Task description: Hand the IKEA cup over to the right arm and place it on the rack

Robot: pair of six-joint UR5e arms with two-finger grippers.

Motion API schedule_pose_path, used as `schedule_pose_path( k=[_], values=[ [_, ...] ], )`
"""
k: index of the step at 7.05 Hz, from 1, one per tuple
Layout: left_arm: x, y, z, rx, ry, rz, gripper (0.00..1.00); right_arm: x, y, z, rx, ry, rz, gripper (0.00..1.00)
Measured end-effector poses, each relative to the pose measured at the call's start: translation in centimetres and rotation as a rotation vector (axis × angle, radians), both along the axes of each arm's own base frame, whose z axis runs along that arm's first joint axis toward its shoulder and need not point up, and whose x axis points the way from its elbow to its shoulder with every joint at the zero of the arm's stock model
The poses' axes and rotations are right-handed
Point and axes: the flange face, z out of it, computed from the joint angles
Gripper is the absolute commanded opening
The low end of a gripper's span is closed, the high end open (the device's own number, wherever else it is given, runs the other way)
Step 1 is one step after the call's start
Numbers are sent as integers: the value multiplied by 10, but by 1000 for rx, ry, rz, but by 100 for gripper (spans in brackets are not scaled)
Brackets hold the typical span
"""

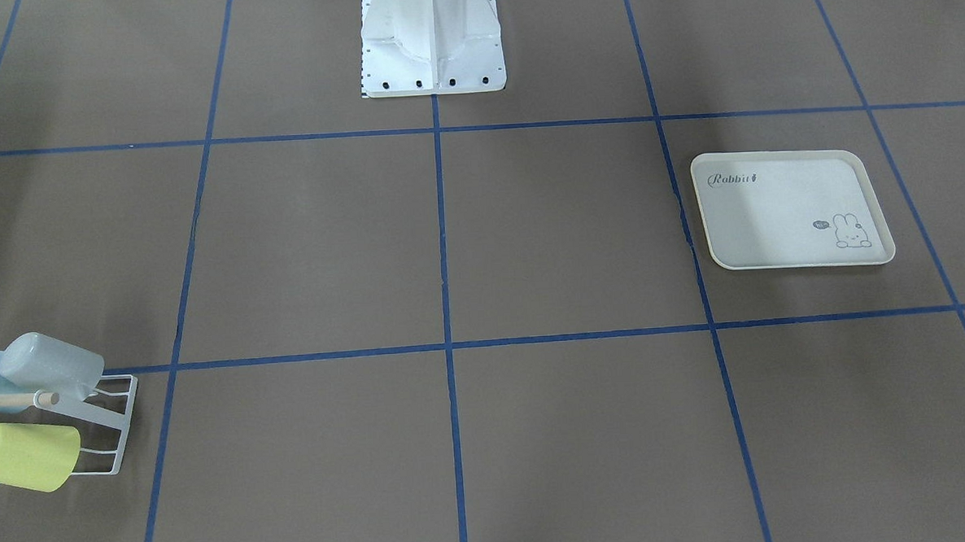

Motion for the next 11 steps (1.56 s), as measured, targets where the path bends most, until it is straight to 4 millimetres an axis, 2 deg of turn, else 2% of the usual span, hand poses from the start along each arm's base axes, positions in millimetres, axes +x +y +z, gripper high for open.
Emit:
schedule_pose_path(
  k=[3, 5, 11],
  values=[
    [29, -8, -17, -22, 32, 66, 100, 0, 1, 1, -4, -1, 1, 100],
    [32, -16, -30, 6, 33, 74, 100, -1, 3, 1, -6, -13, 1, 100],
    [33, -24, -40, 36, 30, 82, 100, -2, 2, -3, 1, -22, 0, 100]
  ],
)
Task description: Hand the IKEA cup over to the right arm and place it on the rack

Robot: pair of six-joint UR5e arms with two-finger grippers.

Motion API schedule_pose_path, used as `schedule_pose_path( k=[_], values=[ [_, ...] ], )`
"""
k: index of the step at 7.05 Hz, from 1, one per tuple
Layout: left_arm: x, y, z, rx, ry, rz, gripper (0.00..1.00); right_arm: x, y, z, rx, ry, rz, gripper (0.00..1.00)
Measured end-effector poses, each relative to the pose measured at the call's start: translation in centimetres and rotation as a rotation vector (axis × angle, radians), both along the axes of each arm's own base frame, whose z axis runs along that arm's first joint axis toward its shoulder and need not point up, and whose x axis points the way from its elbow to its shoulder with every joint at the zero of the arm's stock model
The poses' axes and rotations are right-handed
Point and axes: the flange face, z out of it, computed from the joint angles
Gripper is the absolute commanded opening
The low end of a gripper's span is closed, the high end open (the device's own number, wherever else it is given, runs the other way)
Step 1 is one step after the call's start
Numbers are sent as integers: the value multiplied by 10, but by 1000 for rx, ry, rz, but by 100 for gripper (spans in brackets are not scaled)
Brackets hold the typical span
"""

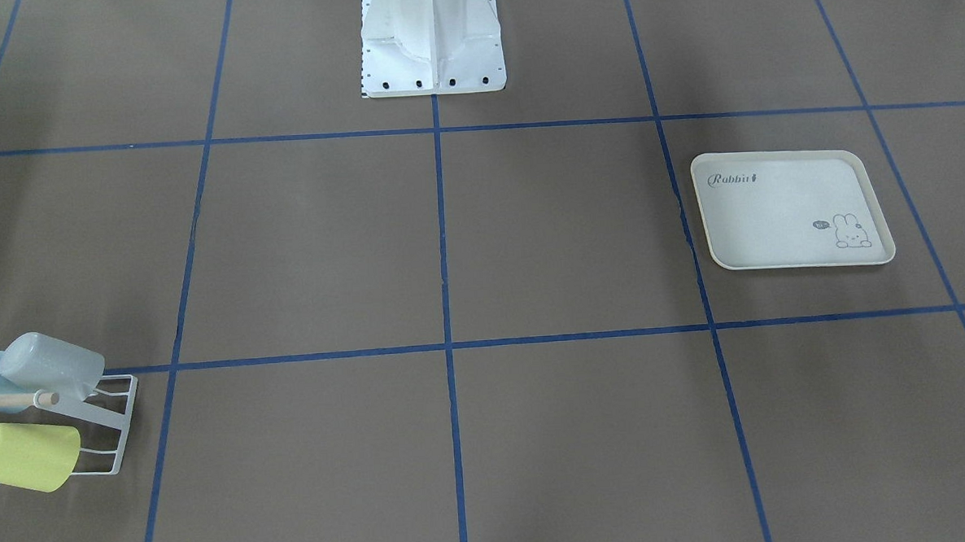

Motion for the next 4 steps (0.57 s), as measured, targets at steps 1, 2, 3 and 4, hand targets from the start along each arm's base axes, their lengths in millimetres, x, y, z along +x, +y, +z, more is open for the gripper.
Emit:
schedule_pose_path(
  k=[1, 2, 3, 4],
  values=[
    [0, 0, -2, 4, 0, 0, 100, 0, 0, 0, 0, 0, 0, 100],
    [0, 0, -4, 6, 0, 0, 100, 0, 0, 0, 1, 0, 0, 100],
    [0, 0, -5, 7, 0, 0, 100, 0, 0, 0, 0, 0, 0, 100],
    [0, 0, -5, 7, 0, 0, 100, 0, 0, 0, 0, -1, 1, 100]
  ],
)
